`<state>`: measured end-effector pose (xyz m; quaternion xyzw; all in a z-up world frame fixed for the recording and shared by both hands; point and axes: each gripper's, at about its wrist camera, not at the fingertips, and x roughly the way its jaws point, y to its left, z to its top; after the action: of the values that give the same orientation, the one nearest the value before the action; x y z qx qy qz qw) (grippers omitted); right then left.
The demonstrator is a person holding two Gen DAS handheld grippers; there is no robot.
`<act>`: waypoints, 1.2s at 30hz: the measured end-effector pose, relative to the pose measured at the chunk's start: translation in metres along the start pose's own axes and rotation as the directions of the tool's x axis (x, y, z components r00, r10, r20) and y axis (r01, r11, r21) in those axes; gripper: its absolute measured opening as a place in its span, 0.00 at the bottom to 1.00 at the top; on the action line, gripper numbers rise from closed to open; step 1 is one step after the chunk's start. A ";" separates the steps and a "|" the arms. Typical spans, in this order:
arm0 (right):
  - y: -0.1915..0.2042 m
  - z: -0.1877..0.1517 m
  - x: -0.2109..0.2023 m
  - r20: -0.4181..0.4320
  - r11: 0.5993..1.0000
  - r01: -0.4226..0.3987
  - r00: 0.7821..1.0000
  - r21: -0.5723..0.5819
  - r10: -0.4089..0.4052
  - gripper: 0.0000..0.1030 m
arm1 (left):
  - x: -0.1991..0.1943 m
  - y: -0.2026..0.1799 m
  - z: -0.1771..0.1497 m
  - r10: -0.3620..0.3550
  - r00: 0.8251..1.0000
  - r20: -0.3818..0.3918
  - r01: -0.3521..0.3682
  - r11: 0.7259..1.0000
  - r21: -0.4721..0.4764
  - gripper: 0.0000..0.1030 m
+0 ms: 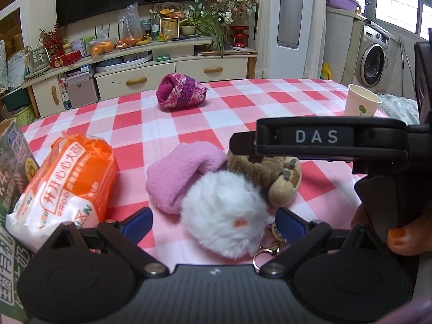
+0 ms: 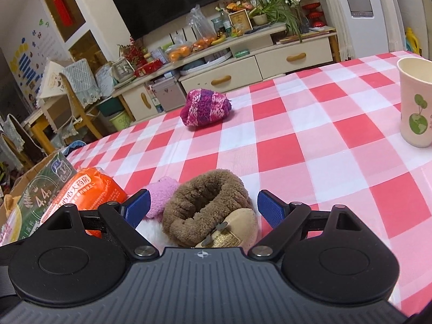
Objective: Organize soft objects
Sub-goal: 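Move the right tool toward the brown fuzzy ring plush while the left approaches the white fluffy plush, then close the right tool on the brown fuzzy ring while the left grasps the white fluffy plush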
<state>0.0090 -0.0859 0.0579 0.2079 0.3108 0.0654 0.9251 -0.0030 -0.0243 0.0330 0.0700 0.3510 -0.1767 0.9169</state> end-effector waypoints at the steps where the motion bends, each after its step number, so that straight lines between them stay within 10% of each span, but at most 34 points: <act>1: 0.000 0.000 0.000 -0.004 1.000 -0.001 1.000 -0.001 0.001 1.00 | 0.002 0.000 0.000 0.001 1.000 -0.002 -0.001 1.000 -0.001 0.93; 17: -0.001 -0.001 0.008 -0.046 0.999 0.022 0.999 -0.039 -0.023 1.00 | 0.020 0.009 0.005 -0.006 0.999 -0.040 0.004 0.998 -0.057 0.81; 28: 0.006 -0.007 0.015 -0.059 0.987 0.083 0.994 -0.137 -0.092 1.00 | 0.021 0.015 0.003 -0.062 0.996 -0.068 0.054 0.993 -0.108 0.54; 36: 0.014 -0.010 0.018 -0.042 0.972 0.098 0.993 -0.213 -0.109 0.80 | 0.017 0.019 0.000 -0.084 0.994 -0.071 0.074 0.988 -0.135 0.47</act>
<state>0.0172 -0.0656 0.0467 0.0907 0.3370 0.0551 0.9355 0.0160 -0.0116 0.0219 0.0020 0.3993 -0.1864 0.8977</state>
